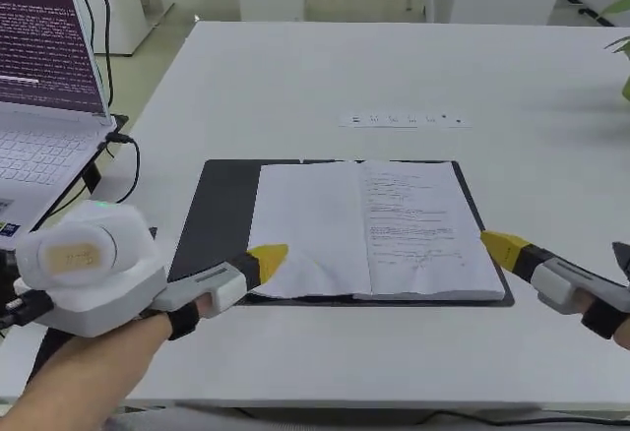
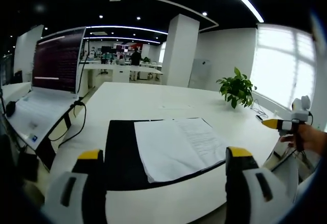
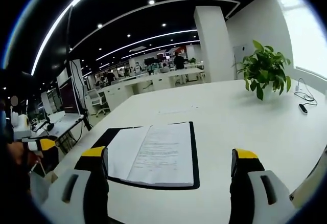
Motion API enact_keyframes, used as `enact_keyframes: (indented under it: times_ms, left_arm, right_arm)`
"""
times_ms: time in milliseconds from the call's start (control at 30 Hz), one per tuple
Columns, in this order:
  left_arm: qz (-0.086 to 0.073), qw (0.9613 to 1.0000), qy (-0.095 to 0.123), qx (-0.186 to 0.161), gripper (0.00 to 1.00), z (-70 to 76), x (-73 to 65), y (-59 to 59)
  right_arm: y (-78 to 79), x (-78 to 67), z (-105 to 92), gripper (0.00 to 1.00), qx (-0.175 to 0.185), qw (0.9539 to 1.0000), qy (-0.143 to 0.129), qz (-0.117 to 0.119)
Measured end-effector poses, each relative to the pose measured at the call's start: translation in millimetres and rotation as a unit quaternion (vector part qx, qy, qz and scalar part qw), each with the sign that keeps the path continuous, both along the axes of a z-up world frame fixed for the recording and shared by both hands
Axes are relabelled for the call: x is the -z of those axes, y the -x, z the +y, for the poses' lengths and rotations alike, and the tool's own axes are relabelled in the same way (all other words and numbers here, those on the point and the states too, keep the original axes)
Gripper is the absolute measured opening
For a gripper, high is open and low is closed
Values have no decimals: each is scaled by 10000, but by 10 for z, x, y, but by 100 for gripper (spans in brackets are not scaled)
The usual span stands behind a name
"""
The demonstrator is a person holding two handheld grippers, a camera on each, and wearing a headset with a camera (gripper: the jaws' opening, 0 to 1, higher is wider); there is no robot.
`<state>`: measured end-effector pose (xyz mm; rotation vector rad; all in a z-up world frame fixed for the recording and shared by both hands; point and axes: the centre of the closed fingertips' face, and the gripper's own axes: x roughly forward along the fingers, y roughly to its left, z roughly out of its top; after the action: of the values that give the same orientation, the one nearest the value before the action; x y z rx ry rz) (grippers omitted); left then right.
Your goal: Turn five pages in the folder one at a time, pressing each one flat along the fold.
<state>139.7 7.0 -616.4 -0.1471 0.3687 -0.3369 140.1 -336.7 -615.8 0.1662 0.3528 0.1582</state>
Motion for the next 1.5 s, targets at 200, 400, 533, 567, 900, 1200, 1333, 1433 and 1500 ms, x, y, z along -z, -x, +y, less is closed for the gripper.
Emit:
enact_keyframes:
  times_ms: [200, 400, 533, 567, 900, 1200, 1333, 1433, 1500]
  left_arm:
    - [-50, 9999, -5, -108, 99, 29, -49, -75]
    - [-66, 9999, -109, -47, 99, -82, -60, -109]
    - [-44, 10000, -80, -17, 99, -161, -45, -140]
    - [-32, 9999, -102, 8, 99, -193, -35, -149]
    - [42, 9984, -204, 527, 95, -695, -9, -337]
    - [105, 9941, -246, 1050, 91, -1338, 115, -538]
    - [177, 9917, -308, 1239, 87, -1566, 215, -584]
    - [223, 9904, -354, 1318, 86, -1673, 279, -604]
    - [303, 9891, -416, 1383, 84, -1746, 339, -608]
  right_arm:
    - [-24, 63, 31, 100, -56, 9999, -63, 101]
    - [-32, 77, 23, 100, -81, 9998, -116, 111]
    - [-43, 76, 22, 100, -112, 9997, -162, 109]
    - [-44, 78, 26, 100, -120, 9997, -178, 113]
    - [-35, 155, 69, 99, -244, 9991, -301, 173]
    - [7, 183, 80, 98, -315, 9985, -379, 231]
    - [-1, 184, 50, 98, -313, 9983, -434, 224]
    - [-3, 194, 15, 97, -306, 9983, -442, 234]
    - [2, 200, -1, 97, -289, 9982, -471, 247]
